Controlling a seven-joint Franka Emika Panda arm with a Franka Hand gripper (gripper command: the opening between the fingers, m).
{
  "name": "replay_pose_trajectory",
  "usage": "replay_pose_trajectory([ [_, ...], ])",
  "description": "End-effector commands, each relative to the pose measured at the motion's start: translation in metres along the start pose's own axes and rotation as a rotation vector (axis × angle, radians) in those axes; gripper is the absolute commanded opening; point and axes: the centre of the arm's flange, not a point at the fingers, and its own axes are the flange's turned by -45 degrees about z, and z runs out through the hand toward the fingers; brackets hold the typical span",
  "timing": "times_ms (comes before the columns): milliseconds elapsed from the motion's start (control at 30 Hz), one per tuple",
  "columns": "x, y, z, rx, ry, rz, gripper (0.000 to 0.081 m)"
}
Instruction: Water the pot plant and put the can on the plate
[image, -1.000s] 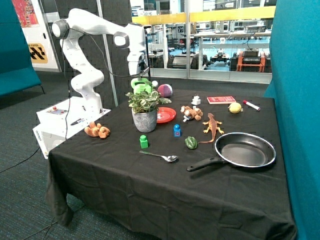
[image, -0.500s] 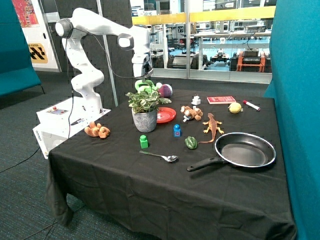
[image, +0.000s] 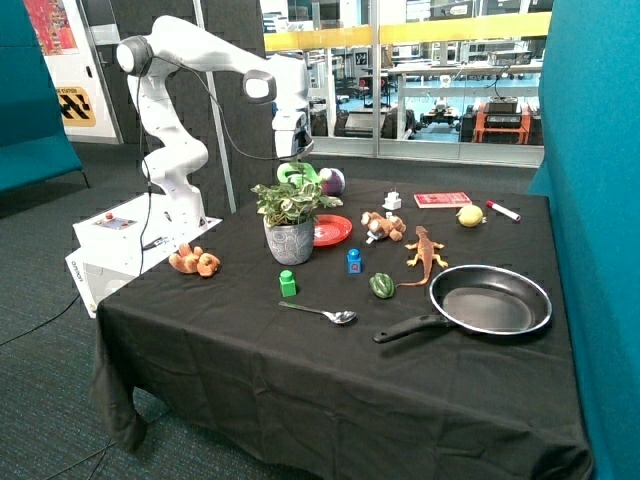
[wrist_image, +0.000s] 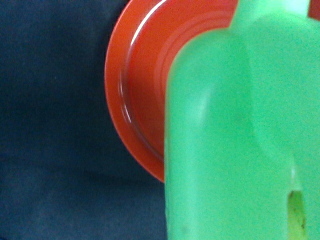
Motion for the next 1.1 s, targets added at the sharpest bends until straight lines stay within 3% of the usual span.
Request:
replay_pose_trajectory([
  [0,0.017,0.003,0.007,-0.0010,-0.0008,0.002,0.0000],
  [1067,0.022,0.002,0.046,-0.0010,-0.0008,0.012,0.0000],
])
